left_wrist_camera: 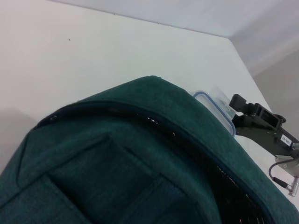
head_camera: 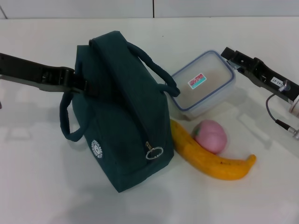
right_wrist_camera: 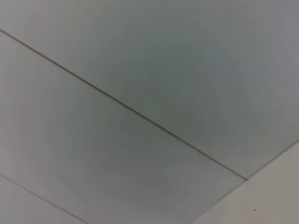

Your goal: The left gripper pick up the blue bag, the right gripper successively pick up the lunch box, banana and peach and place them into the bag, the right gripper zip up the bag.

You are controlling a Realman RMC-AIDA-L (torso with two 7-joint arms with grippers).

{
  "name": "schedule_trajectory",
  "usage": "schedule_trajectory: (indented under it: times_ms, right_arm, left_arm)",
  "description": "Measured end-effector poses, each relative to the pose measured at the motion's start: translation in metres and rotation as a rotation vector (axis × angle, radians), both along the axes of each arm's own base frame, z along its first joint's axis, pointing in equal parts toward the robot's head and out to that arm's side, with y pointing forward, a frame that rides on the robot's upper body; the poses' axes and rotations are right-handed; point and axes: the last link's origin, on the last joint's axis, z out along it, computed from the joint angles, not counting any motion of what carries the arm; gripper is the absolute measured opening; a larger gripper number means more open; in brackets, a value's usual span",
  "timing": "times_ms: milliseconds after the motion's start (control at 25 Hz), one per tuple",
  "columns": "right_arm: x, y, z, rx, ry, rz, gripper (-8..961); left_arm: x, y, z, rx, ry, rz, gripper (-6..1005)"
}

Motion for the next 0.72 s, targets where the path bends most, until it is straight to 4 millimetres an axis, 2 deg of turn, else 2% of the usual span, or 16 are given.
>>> schedule_trajectory:
  times_ms: [440,720]
  right_arm:
    - [-0.0023,-0.0007,-0.0015,-0.016,0.001,0.012,288]
    - [-0.0033,-0.0026,0.0050,0.012,0.039,0.024,152]
  left_arm:
    - [-0.0008,0.0014,0.0000,-0.004,0.000,0.002,37]
    - [-0.0021,0.0012,0.0008,0.000,-0.003,0.007,37]
